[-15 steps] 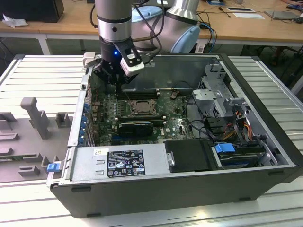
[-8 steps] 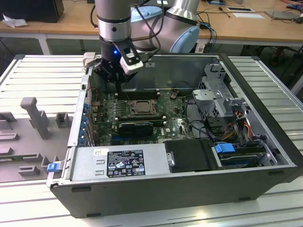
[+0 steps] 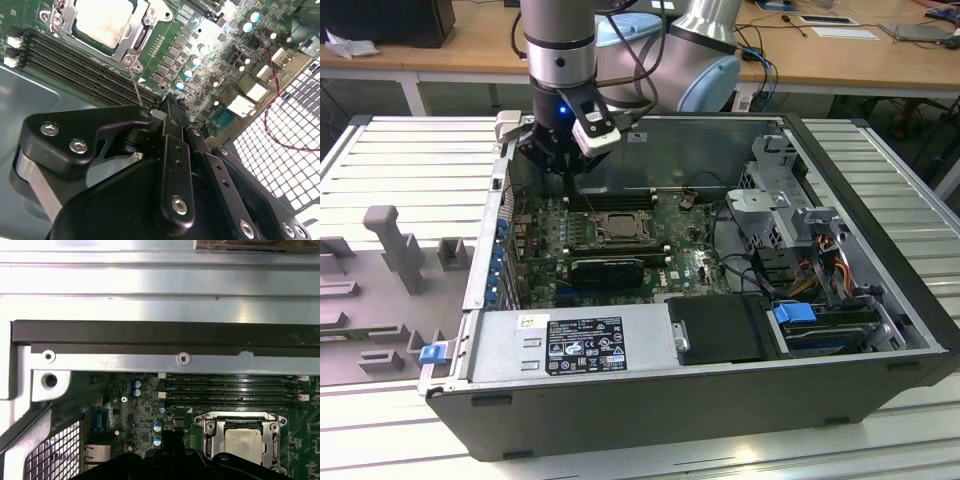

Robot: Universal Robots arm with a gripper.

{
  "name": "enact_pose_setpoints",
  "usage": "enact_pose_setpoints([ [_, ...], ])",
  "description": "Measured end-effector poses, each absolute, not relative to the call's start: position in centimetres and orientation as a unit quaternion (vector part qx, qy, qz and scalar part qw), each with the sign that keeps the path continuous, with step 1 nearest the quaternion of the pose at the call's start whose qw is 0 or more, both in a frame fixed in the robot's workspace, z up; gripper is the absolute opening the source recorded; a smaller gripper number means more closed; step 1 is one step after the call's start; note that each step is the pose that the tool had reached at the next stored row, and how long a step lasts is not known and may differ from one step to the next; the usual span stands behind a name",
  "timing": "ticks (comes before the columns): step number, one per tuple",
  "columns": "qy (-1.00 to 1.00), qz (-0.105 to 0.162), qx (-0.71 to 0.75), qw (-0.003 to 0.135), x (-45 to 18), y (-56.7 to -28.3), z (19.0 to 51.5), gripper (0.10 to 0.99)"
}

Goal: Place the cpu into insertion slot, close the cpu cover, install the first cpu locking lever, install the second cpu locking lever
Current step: 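Install the first cpu locking lever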

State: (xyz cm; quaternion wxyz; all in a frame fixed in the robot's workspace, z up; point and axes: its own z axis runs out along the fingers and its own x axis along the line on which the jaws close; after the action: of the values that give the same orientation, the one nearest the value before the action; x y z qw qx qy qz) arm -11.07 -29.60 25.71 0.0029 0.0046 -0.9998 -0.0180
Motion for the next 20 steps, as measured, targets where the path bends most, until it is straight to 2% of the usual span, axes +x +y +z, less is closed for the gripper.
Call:
enact_pose_setpoints([
  [20, -1.000, -0.018, 0.005, 0.003, -9.1, -29.5, 25.7, 0.106],
])
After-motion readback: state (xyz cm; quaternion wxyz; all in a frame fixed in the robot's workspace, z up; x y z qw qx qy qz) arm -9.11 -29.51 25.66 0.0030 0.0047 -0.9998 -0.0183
